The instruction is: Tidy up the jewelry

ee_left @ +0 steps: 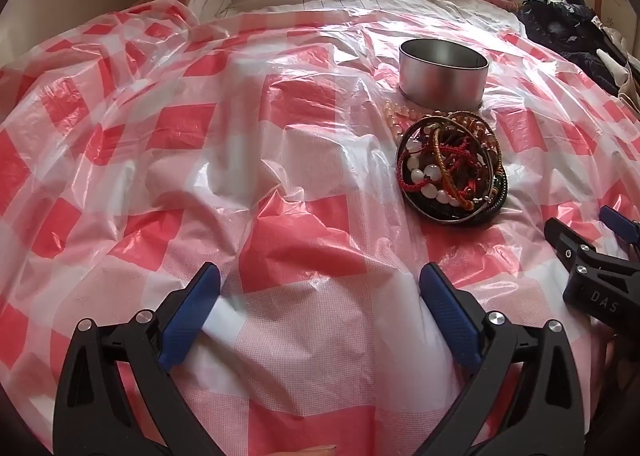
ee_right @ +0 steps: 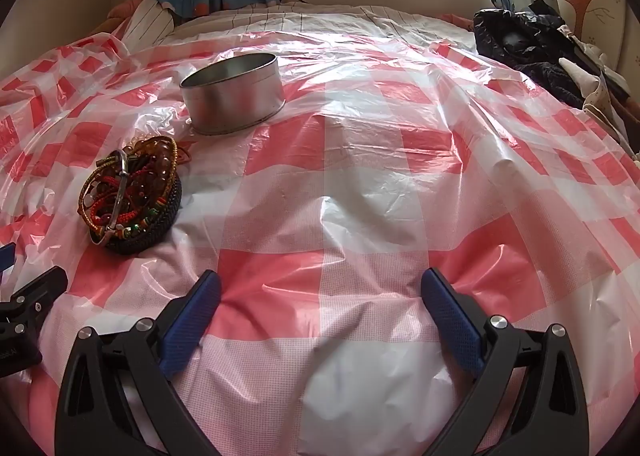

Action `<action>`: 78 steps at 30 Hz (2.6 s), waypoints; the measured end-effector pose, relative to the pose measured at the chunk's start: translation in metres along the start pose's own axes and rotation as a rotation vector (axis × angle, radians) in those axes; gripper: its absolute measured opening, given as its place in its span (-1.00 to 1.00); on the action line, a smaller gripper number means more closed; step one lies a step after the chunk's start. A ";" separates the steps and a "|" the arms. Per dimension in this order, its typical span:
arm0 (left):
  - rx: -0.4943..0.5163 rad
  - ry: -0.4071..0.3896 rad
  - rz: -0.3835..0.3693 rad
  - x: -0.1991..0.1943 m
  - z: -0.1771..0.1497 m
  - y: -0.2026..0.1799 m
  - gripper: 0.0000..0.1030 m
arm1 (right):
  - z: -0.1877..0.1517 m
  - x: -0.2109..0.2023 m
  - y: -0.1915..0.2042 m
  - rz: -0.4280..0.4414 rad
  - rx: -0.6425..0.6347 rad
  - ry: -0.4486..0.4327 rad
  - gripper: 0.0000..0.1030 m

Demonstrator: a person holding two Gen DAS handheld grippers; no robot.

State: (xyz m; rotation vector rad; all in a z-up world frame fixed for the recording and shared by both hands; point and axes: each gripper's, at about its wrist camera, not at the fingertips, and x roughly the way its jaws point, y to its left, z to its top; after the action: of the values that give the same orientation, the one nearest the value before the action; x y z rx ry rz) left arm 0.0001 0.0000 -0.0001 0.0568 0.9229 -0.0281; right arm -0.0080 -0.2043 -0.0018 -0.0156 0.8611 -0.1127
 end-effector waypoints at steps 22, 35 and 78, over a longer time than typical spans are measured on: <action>0.000 0.001 0.000 0.000 0.000 0.000 0.86 | 0.000 0.000 0.000 0.000 0.000 -0.002 0.86; 0.001 -0.001 0.002 0.000 0.000 0.000 0.86 | 0.000 -0.001 0.000 0.000 0.000 -0.002 0.86; -0.019 0.011 -0.034 0.003 0.003 0.010 0.86 | 0.000 -0.003 0.000 0.011 0.000 -0.007 0.86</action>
State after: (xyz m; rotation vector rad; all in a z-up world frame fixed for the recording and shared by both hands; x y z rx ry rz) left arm 0.0053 0.0094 -0.0005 0.0242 0.9354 -0.0507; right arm -0.0097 -0.2038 0.0004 -0.0114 0.8539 -0.1025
